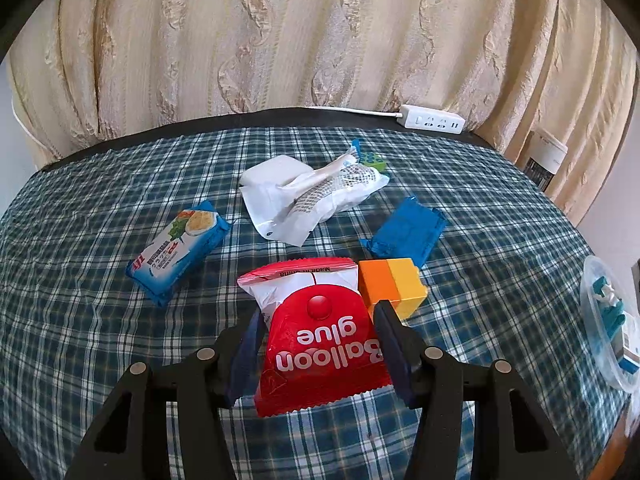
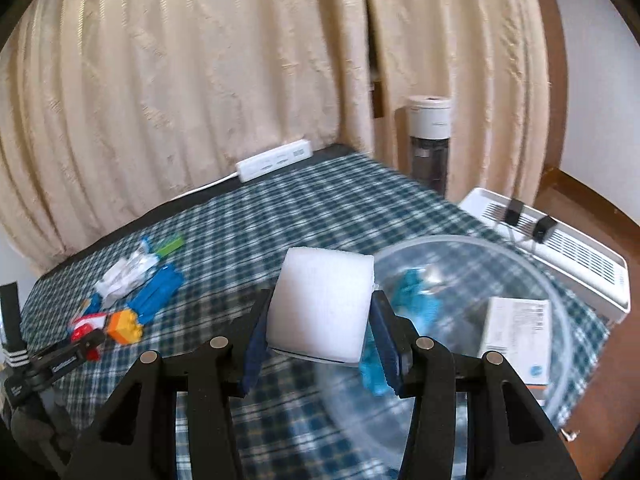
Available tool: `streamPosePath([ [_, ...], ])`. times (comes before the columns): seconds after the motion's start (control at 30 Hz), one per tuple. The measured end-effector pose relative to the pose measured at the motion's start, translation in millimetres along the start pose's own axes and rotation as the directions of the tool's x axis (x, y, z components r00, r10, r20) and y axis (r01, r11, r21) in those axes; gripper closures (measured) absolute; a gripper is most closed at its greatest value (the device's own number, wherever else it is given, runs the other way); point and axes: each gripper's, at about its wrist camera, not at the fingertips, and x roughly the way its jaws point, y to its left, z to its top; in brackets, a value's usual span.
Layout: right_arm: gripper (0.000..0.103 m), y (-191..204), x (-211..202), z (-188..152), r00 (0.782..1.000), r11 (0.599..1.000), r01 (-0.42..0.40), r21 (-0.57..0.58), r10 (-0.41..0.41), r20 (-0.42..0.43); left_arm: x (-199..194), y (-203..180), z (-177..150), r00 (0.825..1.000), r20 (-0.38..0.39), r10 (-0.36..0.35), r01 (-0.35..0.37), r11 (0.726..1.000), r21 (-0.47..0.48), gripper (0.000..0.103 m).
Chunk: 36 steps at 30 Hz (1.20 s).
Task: Organize objects
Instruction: 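Carry the sponge block into the clear bowl and open the right tool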
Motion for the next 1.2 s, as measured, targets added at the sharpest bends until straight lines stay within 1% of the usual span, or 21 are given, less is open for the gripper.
streamPosePath([
  [0.3, 0.053, -52.3, -2.1, 7.4, 0.996, 0.993, 0.089, 0.072, -0.089, 0.004, -12.9, -13.1, 0.1, 1.000, 0.018, -0.011, 0.011, 0.999, 0.031, 0.044],
  [0.4, 0.053, -71.8, 3.5, 11.2, 0.994, 0.989, 0.107, 0.105, -0.106, -0.014, -15.7, -20.0, -1.4, 1.000, 0.016, -0.024, 0.023, 0.999, 0.044, 0.044],
  [0.6, 0.053, -98.0, 14.5, 16.7, 0.991, 0.981, 0.135, 0.140, -0.131, -0.039, -20.5, -34.4, -1.7, 0.999, 0.012, -0.042, 0.041, 0.997, 0.069, 0.044],
  [0.87, 0.053, -114.9, 25.3, 21.1, 0.989, 0.978, 0.142, 0.150, -0.134, -0.060, -24.2, -52.7, -2.0, 0.998, 0.007, -0.058, 0.057, 0.993, 0.101, 0.044],
  [1.2, 0.053, -118.5, 33.8, 28.1, 0.991, 0.978, 0.129, 0.161, -0.121, -0.057, -25.0, -69.8, -3.2, 0.997, -0.006, -0.078, 0.078, 0.988, 0.134, 0.044],
])
